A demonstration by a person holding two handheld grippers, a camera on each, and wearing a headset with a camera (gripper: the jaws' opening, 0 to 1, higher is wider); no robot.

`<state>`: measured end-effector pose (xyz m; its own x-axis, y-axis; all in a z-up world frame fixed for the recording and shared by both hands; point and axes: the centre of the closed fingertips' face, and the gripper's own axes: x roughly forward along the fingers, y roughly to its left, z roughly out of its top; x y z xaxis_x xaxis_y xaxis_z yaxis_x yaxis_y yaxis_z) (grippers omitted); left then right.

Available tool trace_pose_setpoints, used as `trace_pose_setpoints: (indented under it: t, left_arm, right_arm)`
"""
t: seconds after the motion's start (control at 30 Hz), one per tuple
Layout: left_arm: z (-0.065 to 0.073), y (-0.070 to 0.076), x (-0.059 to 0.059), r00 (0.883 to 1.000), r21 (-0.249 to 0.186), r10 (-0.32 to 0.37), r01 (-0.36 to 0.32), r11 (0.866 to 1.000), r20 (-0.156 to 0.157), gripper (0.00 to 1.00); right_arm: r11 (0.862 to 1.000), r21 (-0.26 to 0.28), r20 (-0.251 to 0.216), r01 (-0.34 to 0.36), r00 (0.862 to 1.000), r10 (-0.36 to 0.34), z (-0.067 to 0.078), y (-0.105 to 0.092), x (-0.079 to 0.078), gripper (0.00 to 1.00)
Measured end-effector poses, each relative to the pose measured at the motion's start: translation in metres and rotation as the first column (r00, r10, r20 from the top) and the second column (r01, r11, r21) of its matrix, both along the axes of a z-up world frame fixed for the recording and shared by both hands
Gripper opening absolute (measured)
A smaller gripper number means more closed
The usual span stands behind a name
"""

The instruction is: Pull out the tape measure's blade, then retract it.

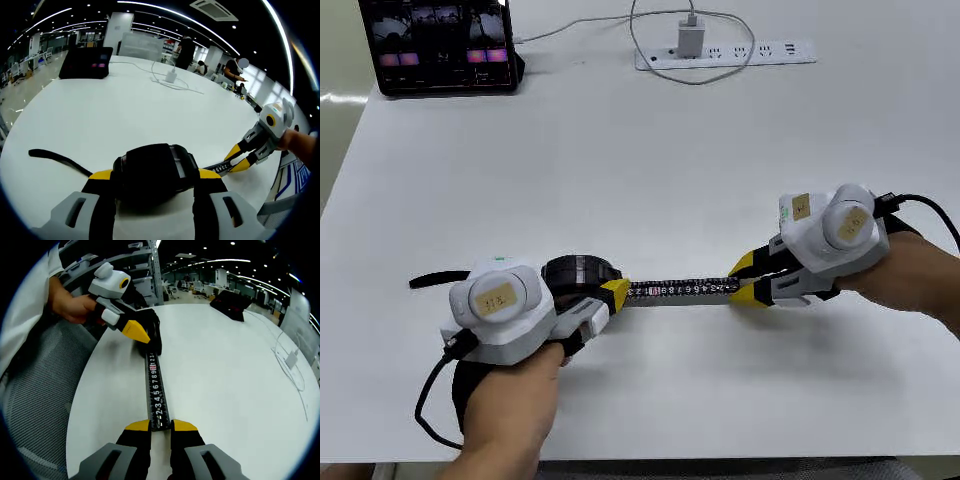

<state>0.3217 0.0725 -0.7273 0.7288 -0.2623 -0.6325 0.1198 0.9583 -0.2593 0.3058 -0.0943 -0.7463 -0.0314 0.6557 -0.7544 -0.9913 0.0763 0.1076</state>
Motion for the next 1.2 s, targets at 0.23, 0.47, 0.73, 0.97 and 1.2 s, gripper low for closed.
trace_pose_setpoints:
  t: [0.23, 0.47, 0.73, 0.97, 1.2]
  left_arm:
    - [0.0, 0.0, 0.0, 1.0, -0.003, -0.001, 0.001, 1.0, 0.0, 0.58]
    - [0.0, 0.001, 0.0, 1.0, -0.015, 0.003, -0.003, 1.0, -0.001, 0.58]
    - [0.0, 0.001, 0.0, 1.0, -0.023, 0.005, -0.005, 1.0, -0.001, 0.58]
    - [0.0, 0.001, 0.0, 1.0, -0.026, 0.004, -0.004, 1.0, -0.002, 0.58]
    - [0.0, 0.001, 0.0, 1.0, -0.03, 0.005, -0.005, 1.0, -0.003, 0.58]
  right_arm:
    - [1.0, 0.016, -0.004, 0.0, 1.0, 0.0, 0.0, 0.008, 0.0, 0.11]
    - [0.999, 0.038, -0.009, 0.0, 1.0, 0.0, 0.001, 0.019, 0.002, 0.11]
    - [0.998, 0.057, -0.01, -0.006, 1.0, 0.007, -0.001, 0.031, 0.005, 0.11]
    - [0.998, 0.069, -0.011, -0.009, 1.0, 0.01, -0.001, 0.041, 0.004, 0.11]
    - [0.996, 0.086, -0.017, -0.012, 1.0, 0.013, -0.001, 0.051, 0.003, 0.11]
